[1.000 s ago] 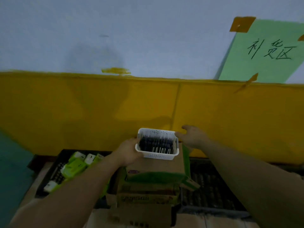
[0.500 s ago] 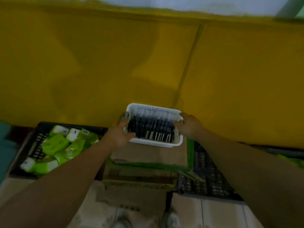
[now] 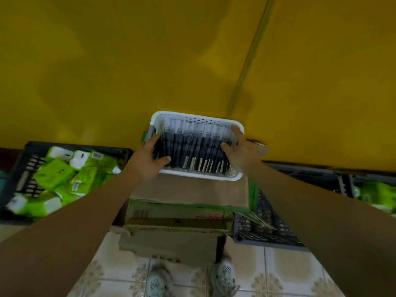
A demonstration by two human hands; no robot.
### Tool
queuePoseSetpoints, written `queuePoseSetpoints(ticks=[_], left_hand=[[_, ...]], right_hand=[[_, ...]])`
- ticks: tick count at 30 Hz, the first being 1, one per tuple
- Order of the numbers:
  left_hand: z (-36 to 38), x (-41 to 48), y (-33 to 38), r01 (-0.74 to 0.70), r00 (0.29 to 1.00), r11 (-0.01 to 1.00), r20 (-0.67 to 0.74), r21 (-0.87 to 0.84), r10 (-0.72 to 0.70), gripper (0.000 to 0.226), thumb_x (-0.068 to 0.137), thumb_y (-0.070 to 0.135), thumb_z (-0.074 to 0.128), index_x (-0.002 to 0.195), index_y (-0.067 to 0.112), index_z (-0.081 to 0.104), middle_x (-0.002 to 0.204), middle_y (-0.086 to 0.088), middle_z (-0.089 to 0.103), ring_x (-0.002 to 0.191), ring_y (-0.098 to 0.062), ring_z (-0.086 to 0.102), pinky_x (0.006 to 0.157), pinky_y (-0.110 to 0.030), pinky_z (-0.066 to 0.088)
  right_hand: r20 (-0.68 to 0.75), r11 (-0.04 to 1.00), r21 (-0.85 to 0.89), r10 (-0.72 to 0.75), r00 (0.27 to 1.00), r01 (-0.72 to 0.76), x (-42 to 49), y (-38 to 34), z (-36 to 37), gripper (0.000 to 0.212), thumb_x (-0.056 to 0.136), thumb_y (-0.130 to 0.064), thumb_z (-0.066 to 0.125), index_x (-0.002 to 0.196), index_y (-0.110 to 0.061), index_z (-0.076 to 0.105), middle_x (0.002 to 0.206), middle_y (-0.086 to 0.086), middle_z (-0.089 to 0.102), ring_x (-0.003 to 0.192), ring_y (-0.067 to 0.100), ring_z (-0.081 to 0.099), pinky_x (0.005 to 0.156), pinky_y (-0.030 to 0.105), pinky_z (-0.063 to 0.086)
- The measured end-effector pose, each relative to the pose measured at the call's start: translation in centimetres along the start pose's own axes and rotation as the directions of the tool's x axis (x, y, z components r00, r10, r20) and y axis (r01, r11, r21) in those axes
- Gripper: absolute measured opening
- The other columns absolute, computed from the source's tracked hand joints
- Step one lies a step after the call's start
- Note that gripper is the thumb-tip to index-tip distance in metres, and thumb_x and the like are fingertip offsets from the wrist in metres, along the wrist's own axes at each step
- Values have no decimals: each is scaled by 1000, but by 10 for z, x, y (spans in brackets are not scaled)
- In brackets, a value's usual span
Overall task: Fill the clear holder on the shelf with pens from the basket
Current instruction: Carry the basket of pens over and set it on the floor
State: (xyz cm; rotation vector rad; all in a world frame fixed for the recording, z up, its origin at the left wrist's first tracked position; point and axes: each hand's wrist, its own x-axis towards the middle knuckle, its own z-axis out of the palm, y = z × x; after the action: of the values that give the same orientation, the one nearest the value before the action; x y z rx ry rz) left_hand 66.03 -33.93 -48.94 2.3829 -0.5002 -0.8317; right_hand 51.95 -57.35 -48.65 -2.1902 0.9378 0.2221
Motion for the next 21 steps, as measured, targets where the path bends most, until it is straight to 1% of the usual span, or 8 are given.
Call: queuePoseSetpoints(ticks=[4,7,9,11,13,14,17,21], left_hand=[[1,-4,3,-5,1000,999,-27,-42,4,87,88,27,69,154,30,12,159,2,19,143,-26,27,113,-47,33],[-3,-8,8,-4,999,999,-50,-48,1,91,85,26,72,153,29,12,159,-1,20,141,-28,30,110,-48,36],[-7,-16,12,-6,999,999,-51,-49,3,93,84,27,73,153,29,12,158,-3,21,141,-29,31,109,-49,37],[-13,-27,19,-12,998,999,-56,-47,10,94,83,28,73,153,30,11,158,-4,23,139,-30,34,108,-50,39],[-21,-42,31,-29,998,999,-61,-33,27,93,83,29,73,153,30,11,156,-3,26,136,-30,38,107,-50,40],[-25,-51,38,-41,997,999,-62,-24,39,93,84,29,72,153,30,11,156,-3,27,136,-29,38,106,-51,41],[-42,-81,64,-55,996,999,-69,1,55,92,85,32,71,153,33,8,157,-2,23,137,-29,37,105,-50,42],[-71,-127,105,-82,993,996,-86,-40,78,94,82,32,72,152,36,10,157,-2,24,134,-29,41,103,-48,45]], right_hand=[[-16,998,53,32,999,-31,2,0,3,68,98,-42,48,153,-31,8,57,11,50,46,21,40,43,31,33],[-21,997,59,41,999,-39,-4,-7,-3,69,97,-42,51,152,-33,11,95,26,66,58,31,55,57,45,51],[-41,997,72,25,999,-22,-13,-13,-11,70,96,-41,52,152,-32,11,115,30,61,80,41,63,72,52,54],[-61,998,61,7,998,-4,-23,-16,-20,69,97,-41,52,152,-30,12,95,24,66,77,38,61,78,52,51],[-75,999,39,-9,997,12,-35,-18,-30,70,96,-44,51,153,-29,12,62,11,54,60,30,51,71,48,48],[-75,999,45,-10,997,13,-41,-19,-36,71,95,-46,51,153,-30,12,60,9,52,58,30,50,67,47,49],[-66,998,59,11,998,-7,-70,-32,-66,70,94,-48,52,151,-37,11,96,23,66,70,38,61,72,52,51],[-99,989,143,-16,995,30,-123,-56,-115,70,96,-40,54,152,-34,13,131,28,53,84,39,63,73,48,55]])
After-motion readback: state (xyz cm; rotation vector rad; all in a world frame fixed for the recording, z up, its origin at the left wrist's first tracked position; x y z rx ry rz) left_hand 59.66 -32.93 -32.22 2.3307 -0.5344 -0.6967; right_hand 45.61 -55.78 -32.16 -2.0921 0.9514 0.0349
